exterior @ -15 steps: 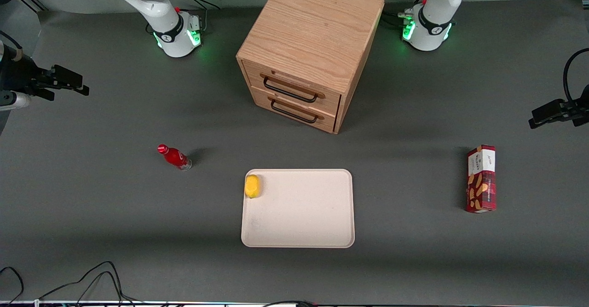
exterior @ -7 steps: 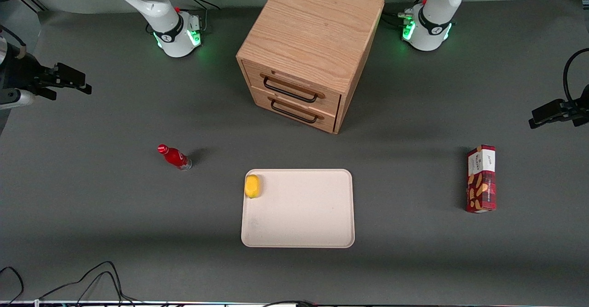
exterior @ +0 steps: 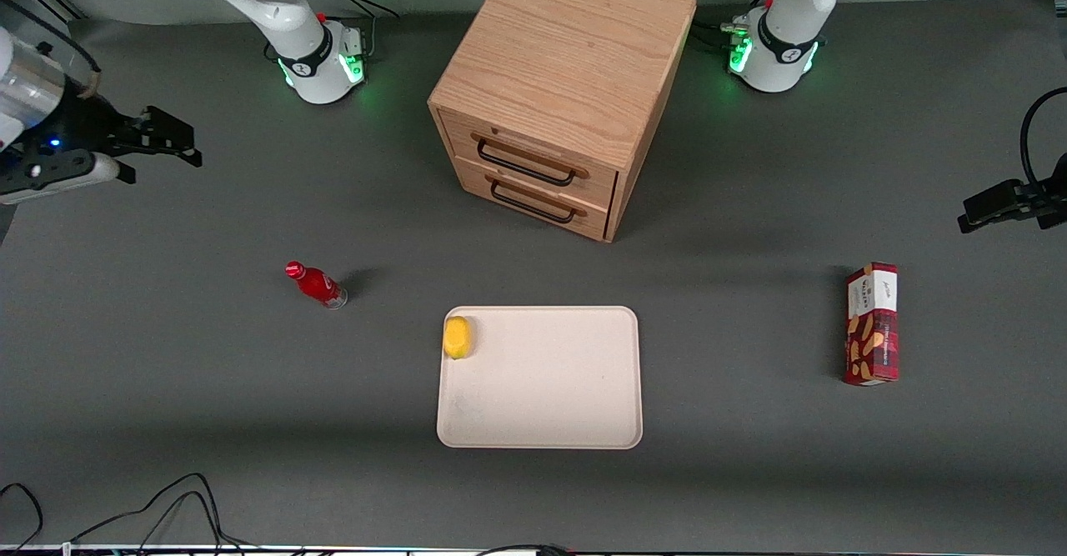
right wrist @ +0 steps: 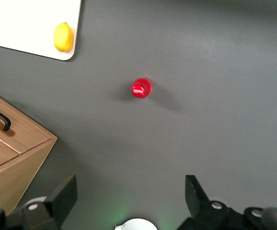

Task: Open upper drawer
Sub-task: 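Move the right gripper toward the upper drawer's black handle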

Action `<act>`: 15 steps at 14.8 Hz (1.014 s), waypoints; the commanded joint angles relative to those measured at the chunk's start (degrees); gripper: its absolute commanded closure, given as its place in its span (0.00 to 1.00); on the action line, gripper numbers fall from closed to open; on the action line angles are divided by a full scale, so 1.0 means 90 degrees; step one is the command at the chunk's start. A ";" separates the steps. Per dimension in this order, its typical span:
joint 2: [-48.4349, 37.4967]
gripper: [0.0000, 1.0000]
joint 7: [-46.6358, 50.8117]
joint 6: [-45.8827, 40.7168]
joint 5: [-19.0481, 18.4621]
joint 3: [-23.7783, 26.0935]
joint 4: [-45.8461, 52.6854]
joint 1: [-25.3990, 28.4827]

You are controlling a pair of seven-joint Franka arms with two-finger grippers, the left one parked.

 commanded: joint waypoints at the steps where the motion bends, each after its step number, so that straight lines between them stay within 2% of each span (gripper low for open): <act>1: 0.0156 0.00 -0.0051 0.0185 0.0047 0.0488 0.0134 -0.0012; 4: 0.0263 0.00 -0.0061 0.0342 0.0067 0.1152 0.0164 -0.0002; 9: 0.1024 0.00 -0.0187 0.0313 0.0232 0.2246 0.0651 0.0027; 12: 0.1628 0.00 -0.0343 0.0333 0.0272 0.2462 0.1207 0.0241; 15: 0.2205 0.00 -0.0801 0.0498 0.0252 0.2511 0.1628 0.0719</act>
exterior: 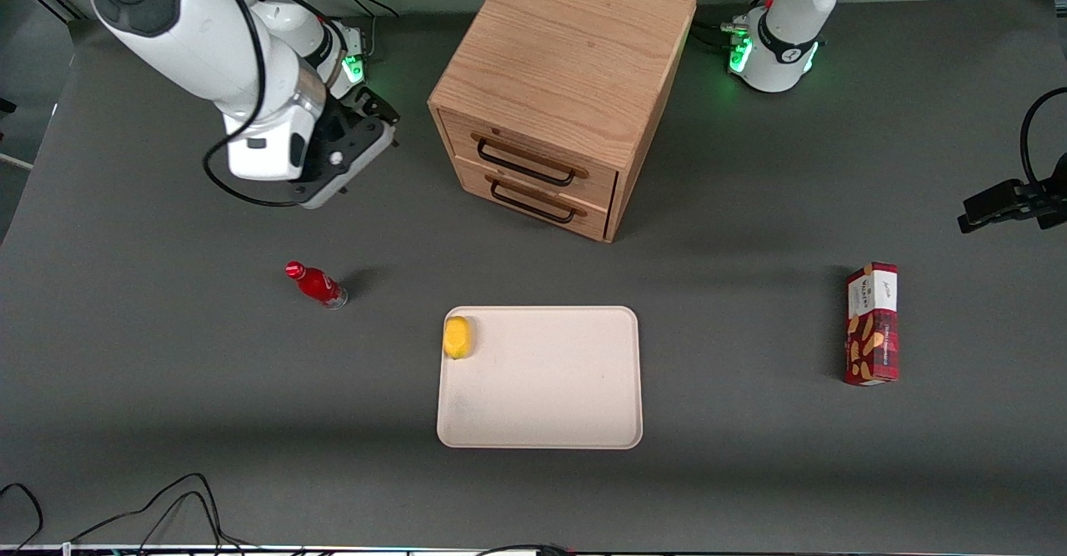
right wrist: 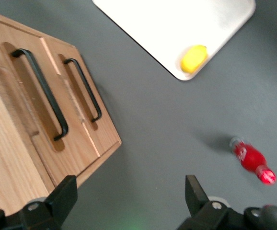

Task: Open upper drawer
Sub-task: 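Move the right gripper toward the upper drawer's black handle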

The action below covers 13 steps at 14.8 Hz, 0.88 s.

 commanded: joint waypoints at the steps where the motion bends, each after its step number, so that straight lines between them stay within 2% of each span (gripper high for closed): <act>1: 0.0755 0.00 -0.0487 0.0135 0.0060 0.0015 0.0673 0.0432; 7: 0.1224 0.00 -0.0850 0.1043 -0.0018 0.0005 0.0664 0.1018; 13: 0.1566 0.00 -0.0850 0.1698 -0.0223 0.0015 0.0430 0.1254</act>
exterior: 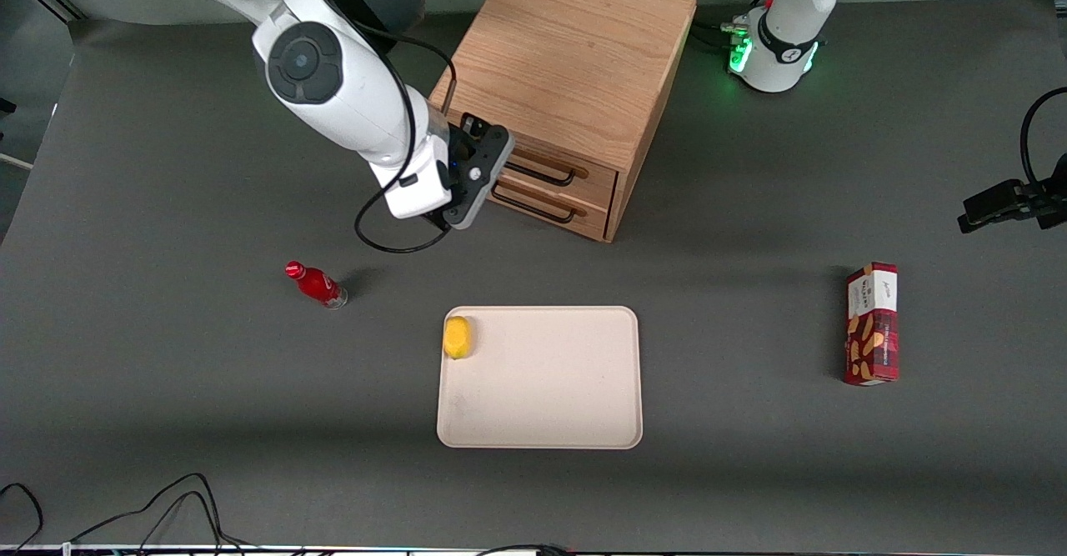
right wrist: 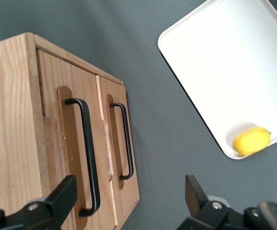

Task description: Open upper drawer

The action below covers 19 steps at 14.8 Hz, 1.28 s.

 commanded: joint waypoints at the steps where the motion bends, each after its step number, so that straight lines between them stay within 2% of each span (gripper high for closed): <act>1: 0.0149 0.00 -0.0145 0.0341 -0.0128 -0.0009 -0.0080 0.0058; 15: -0.0046 0.00 0.0392 0.0801 -0.0060 0.0147 -0.1037 0.0010; 19: -0.0046 0.00 0.0499 0.0850 0.0116 0.0167 -0.1164 0.0029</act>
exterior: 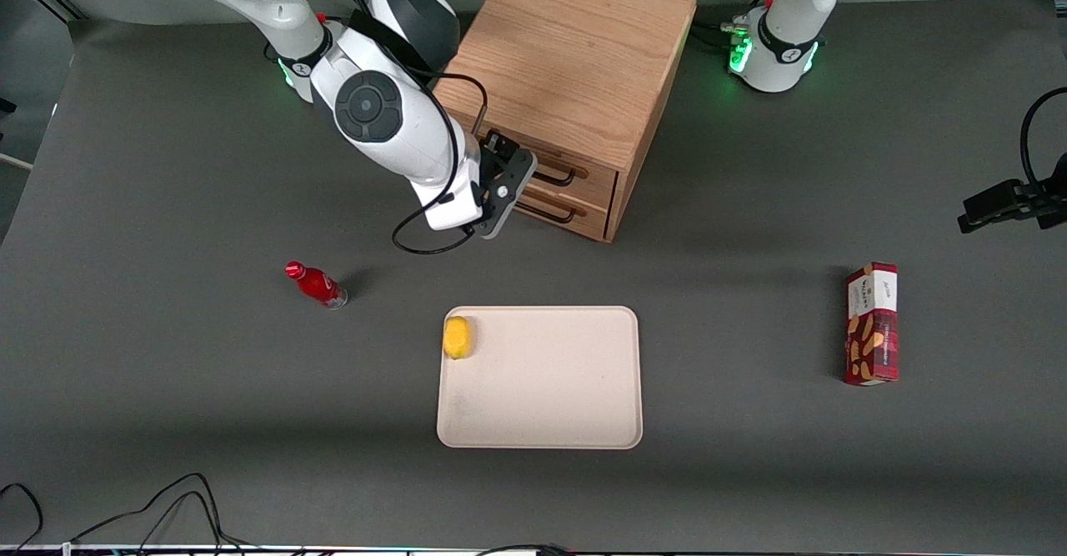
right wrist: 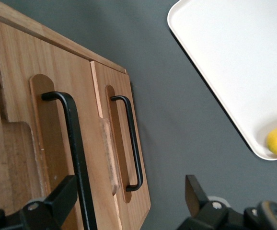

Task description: Open upper drawer

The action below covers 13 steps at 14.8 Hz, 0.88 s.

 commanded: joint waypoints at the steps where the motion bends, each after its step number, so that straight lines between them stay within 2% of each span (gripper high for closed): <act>1: -0.0211 0.00 0.0154 0.0147 0.0123 0.0002 -0.0257 0.0005; 13: -0.0338 0.00 0.0154 0.0567 0.0123 0.0236 -0.0774 -0.0004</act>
